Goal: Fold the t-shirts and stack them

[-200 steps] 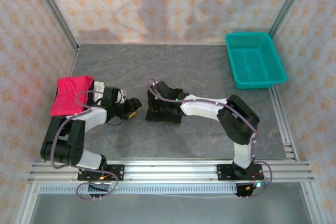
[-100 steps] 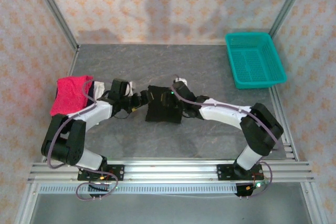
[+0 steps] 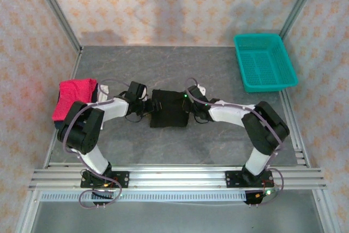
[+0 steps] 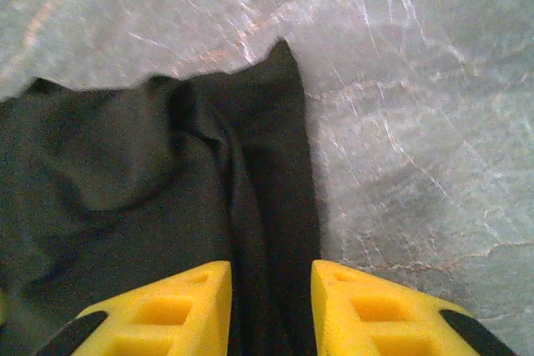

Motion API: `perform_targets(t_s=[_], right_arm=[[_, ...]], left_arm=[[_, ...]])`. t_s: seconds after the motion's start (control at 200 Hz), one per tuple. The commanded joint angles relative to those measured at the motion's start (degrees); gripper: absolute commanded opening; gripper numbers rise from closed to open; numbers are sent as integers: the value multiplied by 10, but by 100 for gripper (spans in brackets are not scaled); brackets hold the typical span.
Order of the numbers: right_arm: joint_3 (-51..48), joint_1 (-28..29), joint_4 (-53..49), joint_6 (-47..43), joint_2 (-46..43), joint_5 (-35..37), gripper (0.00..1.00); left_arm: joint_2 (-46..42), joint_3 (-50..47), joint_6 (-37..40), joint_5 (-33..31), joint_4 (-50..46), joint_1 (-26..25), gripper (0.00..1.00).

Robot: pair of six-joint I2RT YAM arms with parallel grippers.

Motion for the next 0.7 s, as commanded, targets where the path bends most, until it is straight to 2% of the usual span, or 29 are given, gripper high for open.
perform_targets(t_s=[0.0,0.11,0.205,0.255,0.315,0.445,0.595,0.696], right_arm=[[11,-7,-12,1,25,-10,28],[18,-10,-10,1,44,-28,23],[19,-10,2,1,43,-55,22],[12,-9,15,3,31,-60,30],[0,-9,27,9,8,-56,48],[-26,-9,63,24,-25,-45,67],[-21,-11,78,34,4,-84,71],[-15,-11,96,37,31,-125,68]], left_arm=[[-6,-6,17,-71,-41,7,63],[-8,-11,23,-56,-41,10,76],[-7,-11,12,-14,-17,10,79],[-11,-10,4,3,-8,10,79],[-21,-8,-2,8,-4,10,79],[-47,-2,2,5,-10,10,80],[-41,2,0,13,-7,11,81],[-32,-1,-9,24,6,11,81]])
